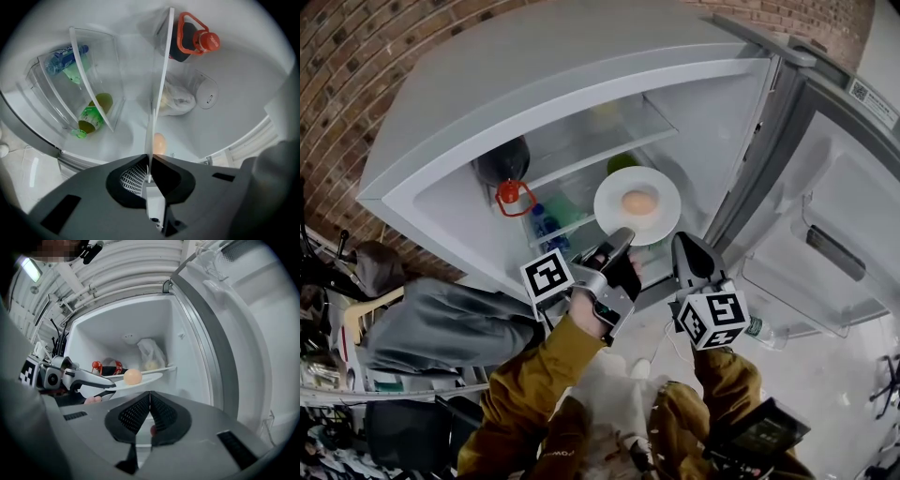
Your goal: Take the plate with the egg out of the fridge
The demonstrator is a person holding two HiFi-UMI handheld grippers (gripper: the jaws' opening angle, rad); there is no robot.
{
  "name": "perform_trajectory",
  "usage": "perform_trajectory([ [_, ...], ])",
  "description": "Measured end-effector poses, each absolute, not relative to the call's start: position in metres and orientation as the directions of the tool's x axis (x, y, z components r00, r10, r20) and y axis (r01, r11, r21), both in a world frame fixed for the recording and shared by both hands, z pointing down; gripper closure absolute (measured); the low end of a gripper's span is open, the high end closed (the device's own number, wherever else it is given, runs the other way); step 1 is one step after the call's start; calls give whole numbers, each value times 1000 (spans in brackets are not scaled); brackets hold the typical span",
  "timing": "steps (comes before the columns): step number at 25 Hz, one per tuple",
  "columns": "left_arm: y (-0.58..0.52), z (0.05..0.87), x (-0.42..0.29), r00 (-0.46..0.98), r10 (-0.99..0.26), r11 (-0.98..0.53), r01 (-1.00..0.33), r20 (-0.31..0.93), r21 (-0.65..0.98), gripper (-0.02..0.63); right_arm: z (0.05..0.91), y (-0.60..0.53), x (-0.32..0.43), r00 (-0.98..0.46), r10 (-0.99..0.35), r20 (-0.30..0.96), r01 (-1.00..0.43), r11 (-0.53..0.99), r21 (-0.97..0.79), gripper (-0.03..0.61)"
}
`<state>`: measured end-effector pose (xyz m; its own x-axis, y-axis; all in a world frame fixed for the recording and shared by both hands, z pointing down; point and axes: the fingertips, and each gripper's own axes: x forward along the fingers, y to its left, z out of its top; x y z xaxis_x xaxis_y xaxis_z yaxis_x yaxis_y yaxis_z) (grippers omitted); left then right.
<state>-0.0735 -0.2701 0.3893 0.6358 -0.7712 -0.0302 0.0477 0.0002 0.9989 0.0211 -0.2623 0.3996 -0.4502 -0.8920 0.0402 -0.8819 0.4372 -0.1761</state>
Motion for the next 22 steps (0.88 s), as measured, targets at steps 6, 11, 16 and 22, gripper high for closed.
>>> perform_trajectory([
  [6,-249,397,-79,650,-760,26,50,-13,998,583,399,-249,22,-457,-889,41,-876,441,-197,571],
  [11,-232,403,-81,667,-745,61,64,3,996,583,401,-242,20,-465,-884,44,-869,446,-217,571],
  [16,-207,413,-80,690,-724,70,76,-2,995,583,409,-220,24,-442,-895,63,-874,413,-258,571],
  [22,-185,428,-91,686,-727,81,68,12,994,583,421,-212,31,-427,-901,78,-878,392,-275,571],
])
